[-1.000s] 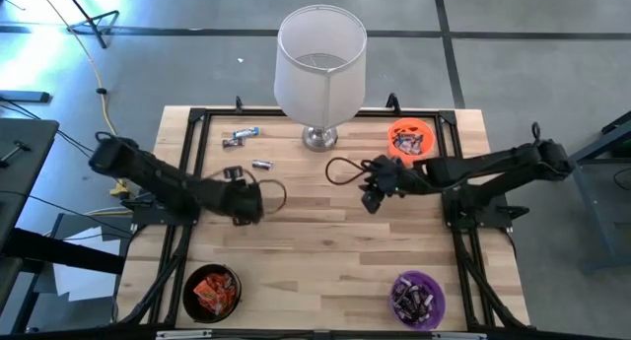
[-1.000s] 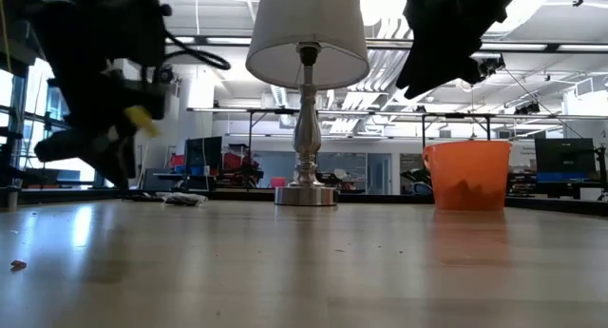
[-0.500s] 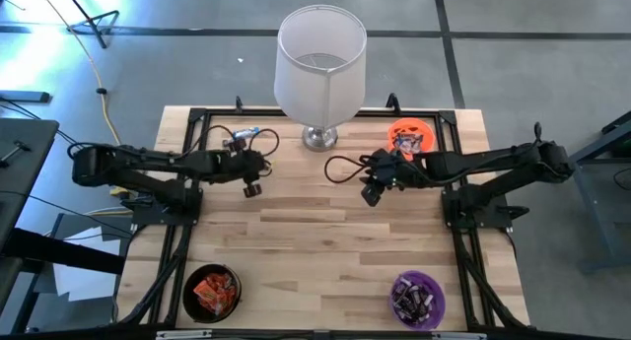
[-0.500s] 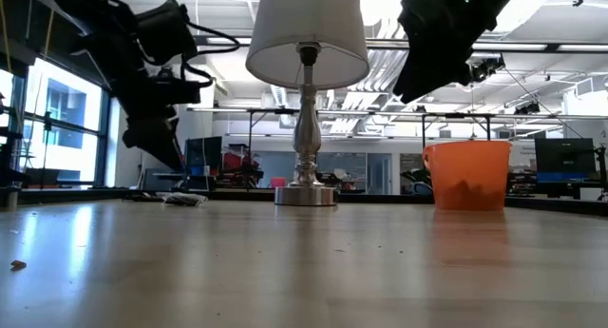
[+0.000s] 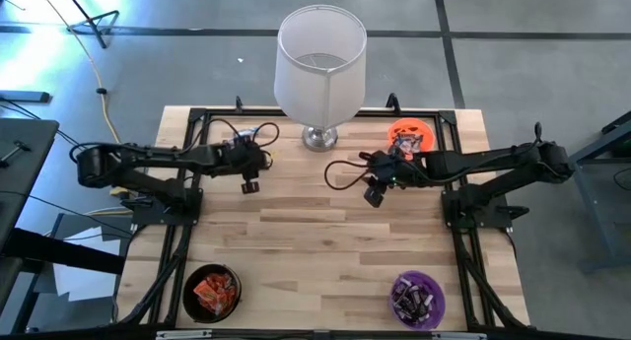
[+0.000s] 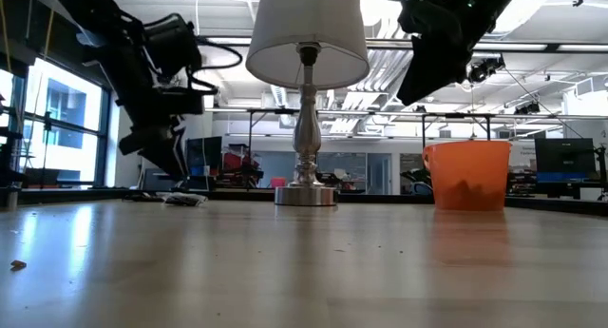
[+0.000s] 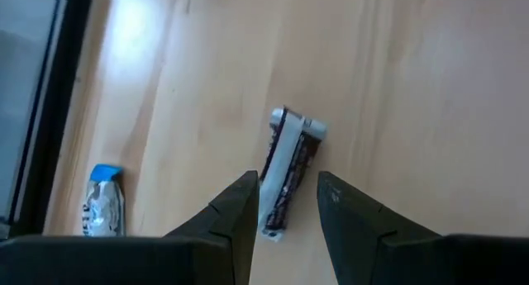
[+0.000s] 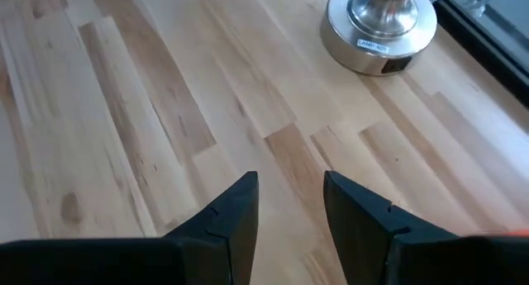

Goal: Sort candy
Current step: Put the brown chocolate bar into the violet bucket

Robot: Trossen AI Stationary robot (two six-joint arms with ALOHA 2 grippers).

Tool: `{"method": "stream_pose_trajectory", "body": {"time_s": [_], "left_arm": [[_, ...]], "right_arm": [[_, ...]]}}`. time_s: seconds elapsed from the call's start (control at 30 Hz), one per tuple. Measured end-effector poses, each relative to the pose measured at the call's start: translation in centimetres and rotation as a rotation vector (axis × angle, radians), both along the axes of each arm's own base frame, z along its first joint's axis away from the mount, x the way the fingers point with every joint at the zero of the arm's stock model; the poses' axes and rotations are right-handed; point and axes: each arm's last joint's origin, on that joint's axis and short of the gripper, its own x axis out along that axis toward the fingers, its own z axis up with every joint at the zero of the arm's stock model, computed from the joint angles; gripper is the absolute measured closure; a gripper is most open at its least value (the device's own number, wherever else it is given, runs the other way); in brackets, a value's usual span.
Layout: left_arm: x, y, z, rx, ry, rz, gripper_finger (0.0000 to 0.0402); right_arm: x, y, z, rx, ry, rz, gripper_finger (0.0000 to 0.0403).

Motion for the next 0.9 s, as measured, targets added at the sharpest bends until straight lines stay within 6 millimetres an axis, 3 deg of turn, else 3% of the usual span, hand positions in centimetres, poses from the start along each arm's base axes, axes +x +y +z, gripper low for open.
{"method": "stream_pose_trajectory", "body": {"time_s": [0.3, 0.47, 0.7, 0.9], "left_arm": [[-0.2, 2.7, -2.1, 0.014, 0.129, -0.033, 0.0289], [0.2, 4.0, -3.5, -0.074, 0.084, -0.018, 0.0289], [0.4, 4.3, -4.8, -0.157, 0.065, 0.083, 0.0291], [0.4, 4.3, -4.6, -0.192, 0.001, 0.220, 0.0354]], "right_arm": [[0.0, 0.0, 0.0, -0.030, 0.015, 0.035, 0.0269], [0.0, 0.0, 0.0, -0.028, 0.012, 0.026, 0.0269], [0.0, 0.0, 0.0, -0.034, 0.010, 0.014, 0.0269], [0.0, -0.1, 0.1, -0.022, -0.004, -0.011, 0.0269]]}}
